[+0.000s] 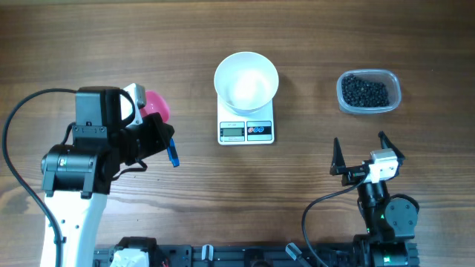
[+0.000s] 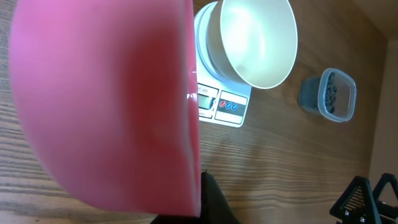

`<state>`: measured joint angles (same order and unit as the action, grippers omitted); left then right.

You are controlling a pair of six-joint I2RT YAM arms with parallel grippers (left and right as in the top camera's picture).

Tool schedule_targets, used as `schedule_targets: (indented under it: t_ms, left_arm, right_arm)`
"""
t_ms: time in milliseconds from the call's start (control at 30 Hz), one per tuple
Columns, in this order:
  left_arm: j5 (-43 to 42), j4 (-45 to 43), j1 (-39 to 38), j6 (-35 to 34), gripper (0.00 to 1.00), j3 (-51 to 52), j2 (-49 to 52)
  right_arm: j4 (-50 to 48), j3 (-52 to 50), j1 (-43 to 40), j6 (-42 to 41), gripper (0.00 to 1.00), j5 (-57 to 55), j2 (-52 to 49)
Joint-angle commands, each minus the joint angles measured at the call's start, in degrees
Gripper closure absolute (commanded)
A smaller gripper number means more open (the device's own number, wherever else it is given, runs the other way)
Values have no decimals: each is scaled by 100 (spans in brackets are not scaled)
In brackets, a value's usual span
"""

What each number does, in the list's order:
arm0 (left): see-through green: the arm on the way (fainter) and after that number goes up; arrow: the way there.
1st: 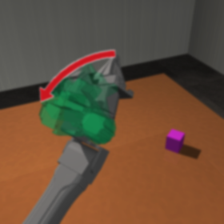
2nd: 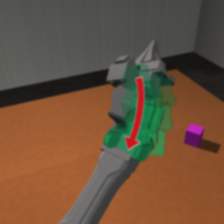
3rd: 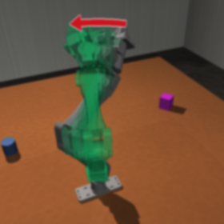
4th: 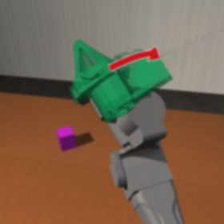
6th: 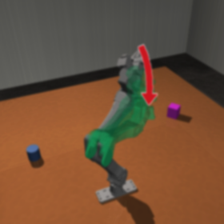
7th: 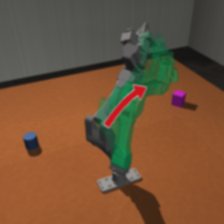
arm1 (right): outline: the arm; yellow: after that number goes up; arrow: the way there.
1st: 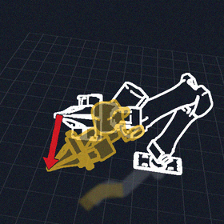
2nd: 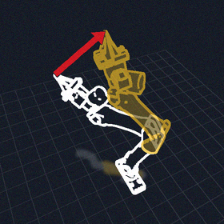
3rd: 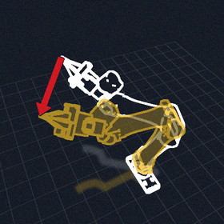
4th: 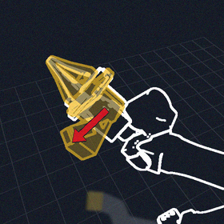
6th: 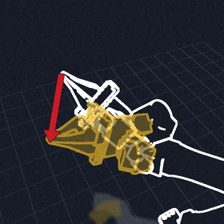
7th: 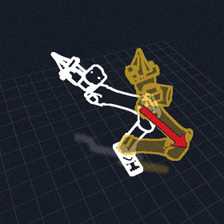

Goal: Scoop item into bowl and weigh 150g on scale

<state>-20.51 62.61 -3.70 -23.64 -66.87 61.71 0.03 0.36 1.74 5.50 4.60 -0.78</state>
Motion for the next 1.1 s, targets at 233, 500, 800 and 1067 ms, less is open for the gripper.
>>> schedule_targets:
  t_ms: [233,500,800,1067]
  left_arm:
    - [-46,-24,-20,68,96,-74,13]
    - [-46,-17,-20,70,96,-74,13]
    - [79,-63,-20,22,96,-74,13]
    - [79,-269,-20,-780,96,-74,13]
  right_arm:
    - [-11,-7,33,48,0,-76,55]
    - [-13,-7,33,50,0,-76,24]
    - [-11,-7,33,52,0,-76,24]
    - [-13,-7,33,50,0,-76,24]
